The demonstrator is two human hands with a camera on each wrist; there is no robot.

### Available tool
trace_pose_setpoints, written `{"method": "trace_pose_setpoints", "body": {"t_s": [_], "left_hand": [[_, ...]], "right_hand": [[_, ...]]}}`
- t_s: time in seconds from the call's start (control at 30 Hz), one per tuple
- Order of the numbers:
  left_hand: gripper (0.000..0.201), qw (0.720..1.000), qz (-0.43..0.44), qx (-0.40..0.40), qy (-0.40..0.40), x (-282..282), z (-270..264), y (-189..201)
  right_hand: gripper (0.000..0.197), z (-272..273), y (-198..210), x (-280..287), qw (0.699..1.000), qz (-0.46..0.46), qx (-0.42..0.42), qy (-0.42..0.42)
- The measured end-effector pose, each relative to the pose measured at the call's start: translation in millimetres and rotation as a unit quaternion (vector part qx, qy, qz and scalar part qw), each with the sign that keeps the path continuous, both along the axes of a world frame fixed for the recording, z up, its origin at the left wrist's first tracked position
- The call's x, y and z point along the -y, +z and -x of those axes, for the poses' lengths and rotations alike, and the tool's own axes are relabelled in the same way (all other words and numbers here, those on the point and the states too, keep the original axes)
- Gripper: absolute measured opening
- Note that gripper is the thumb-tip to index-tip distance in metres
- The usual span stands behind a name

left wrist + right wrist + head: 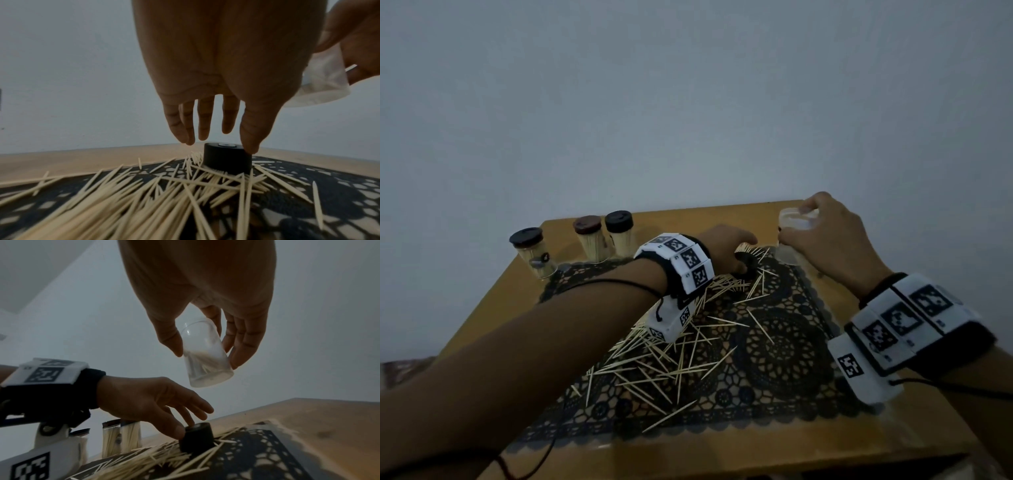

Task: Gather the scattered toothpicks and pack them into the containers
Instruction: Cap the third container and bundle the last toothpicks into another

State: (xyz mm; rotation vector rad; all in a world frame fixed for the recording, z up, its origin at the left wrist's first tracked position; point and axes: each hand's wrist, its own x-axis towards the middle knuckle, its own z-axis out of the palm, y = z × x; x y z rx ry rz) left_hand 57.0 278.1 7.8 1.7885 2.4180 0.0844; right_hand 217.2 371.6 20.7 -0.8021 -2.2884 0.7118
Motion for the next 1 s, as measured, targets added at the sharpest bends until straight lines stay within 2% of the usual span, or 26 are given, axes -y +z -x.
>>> {"method": "trace_pose_setpoints", "body": {"t_s": [0.1,0.23,0.37,0.43,0.57,0.67,1.0], "left_hand": [[0.059,0.999,0.023,-0.019,-0.019,-10.7,-1.6,-3.3],[0.047,0.999,-0.011,-0.021,-0.027,-13.6,1.9,-7.5],[0.035,0.995,-0.083,-0.005,0.046,-0.6,21.8,-0.3],[0.027,0.991,-0.092,-0.036,0.090,10.8,39.4,4.6],[0.022,0.973,-0.029,-0.185,0.137,28.9,74.2,5.5],[0.026,0.956,0.033,-0.243,0.160,35.4,90.3,-0.8],[0.026,0.947,0.090,-0.251,0.181,40.7,93.0,-15.0]], "right_hand": [[0.047,-4.1,-4.3,-4.8,1.000,0.018,0.005,0.002],[0.047,-4.8,-7.7,-6.0,1.000,0.030,0.003,0.004],[0.045,1.6,-11.1,0.9,0.999,0.032,-0.006,0.009],[0.045,6.8,-10.8,7.7,0.999,0.034,0.000,0.017],[0.044,18.0,-9.3,23.9,0.999,0.023,-0.011,0.044],[0.043,26.5,-9.2,32.7,0.998,0.016,-0.012,0.054],[0.045,25.6,-12.6,35.4,0.998,0.017,-0.003,0.068]]}}
